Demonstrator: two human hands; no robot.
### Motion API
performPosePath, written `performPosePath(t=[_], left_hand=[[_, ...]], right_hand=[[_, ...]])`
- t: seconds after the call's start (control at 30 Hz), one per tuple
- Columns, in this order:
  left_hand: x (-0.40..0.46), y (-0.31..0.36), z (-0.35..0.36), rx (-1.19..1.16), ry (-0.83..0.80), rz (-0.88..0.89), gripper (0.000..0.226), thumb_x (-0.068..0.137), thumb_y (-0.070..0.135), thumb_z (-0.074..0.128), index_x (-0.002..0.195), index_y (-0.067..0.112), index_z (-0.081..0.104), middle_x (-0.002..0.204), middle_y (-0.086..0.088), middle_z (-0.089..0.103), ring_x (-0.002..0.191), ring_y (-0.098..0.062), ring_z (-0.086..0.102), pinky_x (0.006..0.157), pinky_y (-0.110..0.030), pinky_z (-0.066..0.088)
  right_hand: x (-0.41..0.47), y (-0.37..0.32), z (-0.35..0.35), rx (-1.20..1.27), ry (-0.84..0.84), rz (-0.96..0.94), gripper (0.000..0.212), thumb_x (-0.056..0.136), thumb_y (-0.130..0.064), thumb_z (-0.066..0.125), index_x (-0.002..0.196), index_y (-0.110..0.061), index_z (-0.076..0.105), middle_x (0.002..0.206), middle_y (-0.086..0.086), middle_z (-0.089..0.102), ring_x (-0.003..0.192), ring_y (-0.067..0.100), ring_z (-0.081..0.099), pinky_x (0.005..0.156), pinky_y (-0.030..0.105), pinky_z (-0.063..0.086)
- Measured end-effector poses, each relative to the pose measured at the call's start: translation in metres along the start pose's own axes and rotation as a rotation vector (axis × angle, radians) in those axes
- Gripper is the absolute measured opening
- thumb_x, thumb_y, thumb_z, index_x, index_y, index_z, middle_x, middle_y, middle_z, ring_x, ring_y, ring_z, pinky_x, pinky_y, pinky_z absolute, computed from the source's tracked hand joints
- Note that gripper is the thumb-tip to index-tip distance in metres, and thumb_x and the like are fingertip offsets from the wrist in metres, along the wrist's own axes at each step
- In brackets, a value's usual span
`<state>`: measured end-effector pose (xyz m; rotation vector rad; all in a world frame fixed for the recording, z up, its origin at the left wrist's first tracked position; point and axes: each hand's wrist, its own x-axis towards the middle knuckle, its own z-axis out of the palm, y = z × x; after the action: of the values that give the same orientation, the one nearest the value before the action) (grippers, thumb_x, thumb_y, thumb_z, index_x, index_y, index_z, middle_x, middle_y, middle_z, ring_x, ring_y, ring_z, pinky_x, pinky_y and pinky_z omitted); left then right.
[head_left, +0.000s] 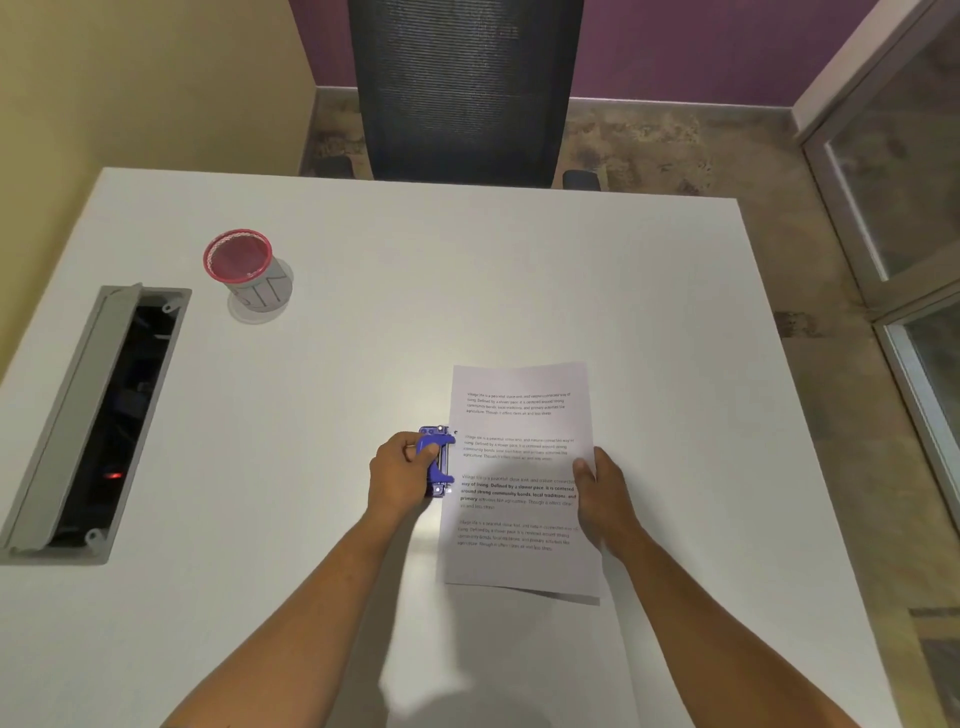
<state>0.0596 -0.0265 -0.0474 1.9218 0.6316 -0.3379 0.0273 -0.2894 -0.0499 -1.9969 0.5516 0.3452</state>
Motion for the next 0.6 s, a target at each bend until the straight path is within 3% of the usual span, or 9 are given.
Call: performPosePath(t=[0.27, 0.37, 0.43, 0.53, 0.6], left_hand=[[-0.002, -0.005, -0.02, -0.008, 0.069, -0.015, 0.011, 0.089, 0.019, 0.066, 0.098, 0.012, 0.066, 0.088, -0.006, 0.069, 0.076, -0.021, 0.063, 0.061, -0.022, 0.044], [-0.002, -0.01, -0.026, 0.013, 0.087, -0.036, 0.014, 0.09, 0.019, 0.065, 0.1, 0.01, 0.066, 0.086, -0.004, 0.067, 0.071, -0.017, 0.061, 0.058, -0.022, 0.043], [-0.001, -0.013, -0.029, 0.024, 0.089, -0.04, 0.013, 0.09, 0.019, 0.065, 0.1, 0.01, 0.066, 0.087, -0.005, 0.068, 0.069, -0.014, 0.06, 0.056, -0.021, 0.041], [0.0, -0.014, -0.03, 0.039, 0.087, -0.041, 0.012, 0.09, 0.019, 0.064, 0.099, 0.012, 0.065, 0.09, -0.006, 0.069, 0.07, -0.015, 0.06, 0.056, -0.018, 0.04], [-0.001, -0.013, -0.031, 0.055, 0.089, -0.041, 0.014, 0.09, 0.02, 0.064, 0.1, 0.011, 0.065, 0.086, -0.003, 0.067, 0.068, -0.012, 0.059, 0.055, -0.017, 0.039]], right_hand=[[-0.007, 0.015, -0.015, 0.082, -0.006, 0.011, 0.019, 0.104, -0.02, 0.041, 0.105, -0.009, 0.056, 0.1, 0.008, 0.068, 0.088, 0.022, 0.069, 0.065, 0.028, 0.054], [-0.011, 0.018, -0.02, 0.137, -0.003, 0.017, 0.02, 0.103, -0.016, 0.041, 0.11, -0.01, 0.059, 0.105, 0.008, 0.069, 0.094, 0.024, 0.068, 0.078, 0.037, 0.057], [-0.014, 0.019, -0.023, 0.16, -0.005, 0.021, 0.02, 0.103, -0.016, 0.041, 0.112, -0.011, 0.059, 0.107, 0.007, 0.069, 0.096, 0.022, 0.068, 0.077, 0.033, 0.057], [-0.02, 0.017, -0.025, 0.194, -0.015, 0.034, 0.02, 0.104, -0.019, 0.04, 0.112, -0.018, 0.058, 0.107, 0.002, 0.07, 0.091, 0.015, 0.07, 0.064, 0.019, 0.054], [-0.023, 0.016, -0.026, 0.217, -0.019, 0.044, 0.019, 0.104, -0.021, 0.04, 0.109, -0.023, 0.059, 0.107, 0.0, 0.07, 0.09, 0.014, 0.071, 0.064, 0.019, 0.054]])
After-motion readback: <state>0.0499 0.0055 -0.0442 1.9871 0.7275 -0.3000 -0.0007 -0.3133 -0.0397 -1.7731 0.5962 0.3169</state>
